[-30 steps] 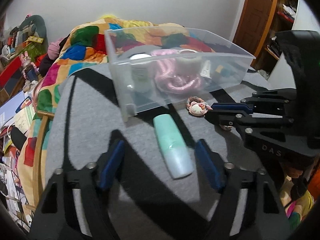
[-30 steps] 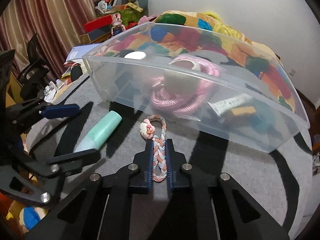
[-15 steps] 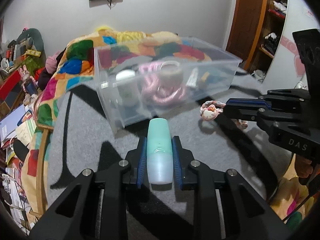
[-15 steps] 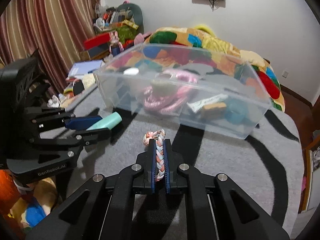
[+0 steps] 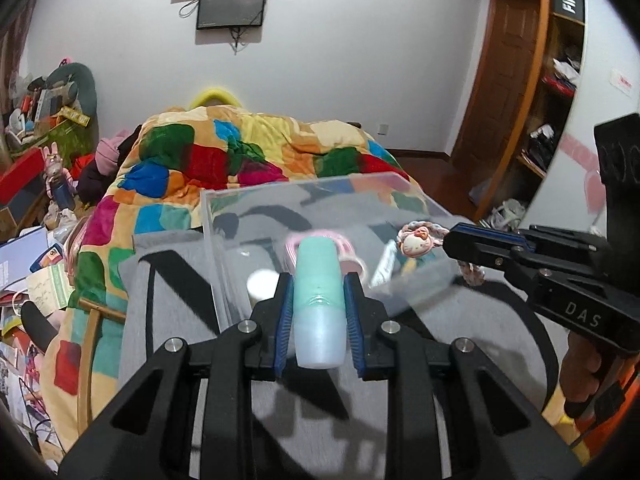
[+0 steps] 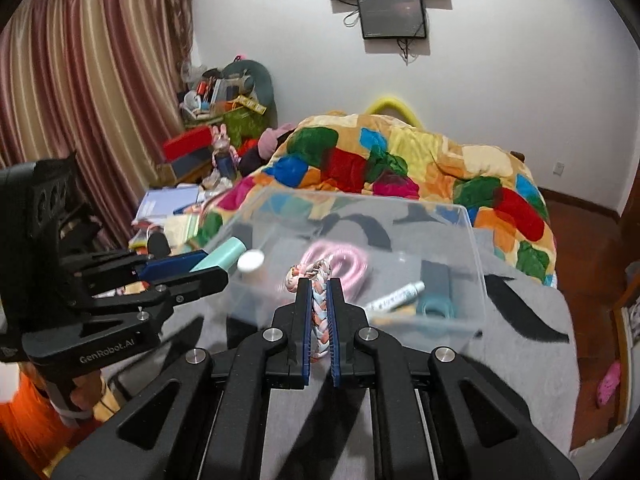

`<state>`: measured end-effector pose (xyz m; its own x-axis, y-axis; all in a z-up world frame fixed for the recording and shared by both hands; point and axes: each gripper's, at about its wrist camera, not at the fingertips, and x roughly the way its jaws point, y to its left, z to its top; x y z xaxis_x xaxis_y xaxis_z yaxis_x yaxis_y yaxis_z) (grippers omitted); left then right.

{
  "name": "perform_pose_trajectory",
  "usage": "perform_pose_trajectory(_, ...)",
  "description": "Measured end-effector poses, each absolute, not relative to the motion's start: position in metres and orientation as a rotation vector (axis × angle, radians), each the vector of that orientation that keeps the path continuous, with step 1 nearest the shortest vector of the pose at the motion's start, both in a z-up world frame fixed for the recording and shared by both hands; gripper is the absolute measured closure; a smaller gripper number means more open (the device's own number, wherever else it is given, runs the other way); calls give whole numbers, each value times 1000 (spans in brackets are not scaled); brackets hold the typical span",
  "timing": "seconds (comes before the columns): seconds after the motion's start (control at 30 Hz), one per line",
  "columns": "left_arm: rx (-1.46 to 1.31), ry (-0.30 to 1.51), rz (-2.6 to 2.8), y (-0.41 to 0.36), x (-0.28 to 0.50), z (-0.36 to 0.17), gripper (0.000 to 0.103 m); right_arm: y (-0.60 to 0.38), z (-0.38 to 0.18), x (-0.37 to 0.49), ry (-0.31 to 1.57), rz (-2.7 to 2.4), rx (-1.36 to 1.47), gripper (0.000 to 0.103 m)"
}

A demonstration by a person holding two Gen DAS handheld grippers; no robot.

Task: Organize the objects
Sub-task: 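Lower the bottle and bracelet into the clear box and open both tools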

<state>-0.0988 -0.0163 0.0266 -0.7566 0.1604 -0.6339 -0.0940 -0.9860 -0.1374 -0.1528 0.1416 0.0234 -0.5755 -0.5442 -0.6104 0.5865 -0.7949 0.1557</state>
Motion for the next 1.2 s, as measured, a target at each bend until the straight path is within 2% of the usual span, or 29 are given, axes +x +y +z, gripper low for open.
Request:
perform_pose_trajectory(0.27,-1155,-139,2798,-16,-142,7,78,122,-7,-208,87,-2352,1042,96)
perform_pose_trajectory(0.5,-1173,-122,2773,-12,-144,3,78,116,-21,-210,163,-2345,1091,95)
perform_pose_trajectory(0.7,-1101,-105,2789,-9,-127,20,78,122,-4,-192,155,-2335,1038,88)
perform_pose_trajectory(0.8,-1057,-100,2806,-9,-113,28,77,129,6,-175,159,-2347,981,82)
perform_pose_trajectory(0.9,-1011,-108,2821,-9,-99,31,64,137,14,-153,156,-2368,914,67)
perform_pose_trajectory(0.97,-979,-124,2828,-9,-89,31,38,143,17,-143,138,-2384,877,52)
perform_pose_trajectory(1.07,-947,-125,2851,-7,-75,27,31,152,16,-128,103,-2402,843,38)
perform_pose_trajectory(1.2,-944,-136,2856,-4,-62,16,21,162,8,-112,97,-2443,808,29)
